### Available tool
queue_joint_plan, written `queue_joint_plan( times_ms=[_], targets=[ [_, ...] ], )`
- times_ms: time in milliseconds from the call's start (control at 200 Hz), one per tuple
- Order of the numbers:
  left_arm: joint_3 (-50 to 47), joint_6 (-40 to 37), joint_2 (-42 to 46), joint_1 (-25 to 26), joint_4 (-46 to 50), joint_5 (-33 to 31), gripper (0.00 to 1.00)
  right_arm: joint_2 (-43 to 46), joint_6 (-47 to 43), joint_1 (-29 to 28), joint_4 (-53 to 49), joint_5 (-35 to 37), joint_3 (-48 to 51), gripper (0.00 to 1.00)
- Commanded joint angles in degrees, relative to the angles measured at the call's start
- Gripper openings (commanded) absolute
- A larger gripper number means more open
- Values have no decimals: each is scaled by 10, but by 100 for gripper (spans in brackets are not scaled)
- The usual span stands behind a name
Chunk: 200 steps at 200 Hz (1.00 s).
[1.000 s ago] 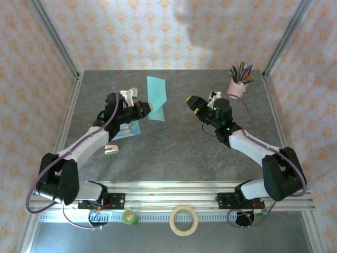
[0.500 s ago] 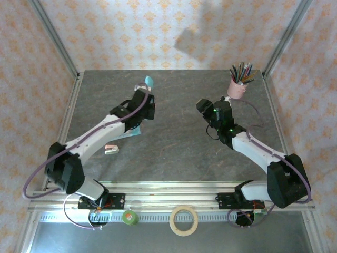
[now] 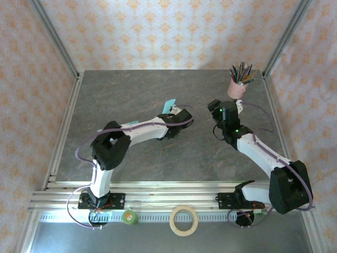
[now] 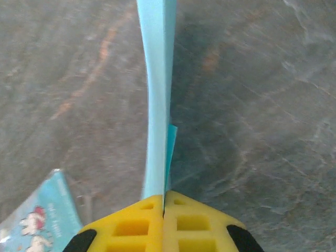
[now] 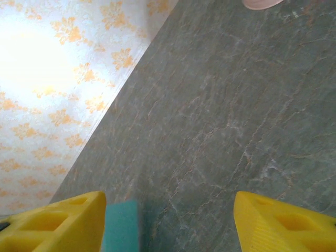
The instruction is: Fold a paper plane with a square sheet of paper (pick it up from the middle)
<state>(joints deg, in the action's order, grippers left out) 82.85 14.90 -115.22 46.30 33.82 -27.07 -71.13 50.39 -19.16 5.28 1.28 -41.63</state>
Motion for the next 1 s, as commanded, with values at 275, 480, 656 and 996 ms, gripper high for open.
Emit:
queue_joint_plan(
  times_ms=[275,480,656,996],
  targets=[
    [-24,57,38,-37,-96,301,41,2,1,7,-30,21,1,64],
    [-109,107,149,-117,-181,400,53,-71,-34,-3,-13,-114,-38,55],
    [-193,142,225,-201,-229,414,72,-155,-28,-91,8,-143,-78,46],
    [-293,179,298,-316,-299,524,99,-325,10,-193,69,-227,-144,18]
  ],
)
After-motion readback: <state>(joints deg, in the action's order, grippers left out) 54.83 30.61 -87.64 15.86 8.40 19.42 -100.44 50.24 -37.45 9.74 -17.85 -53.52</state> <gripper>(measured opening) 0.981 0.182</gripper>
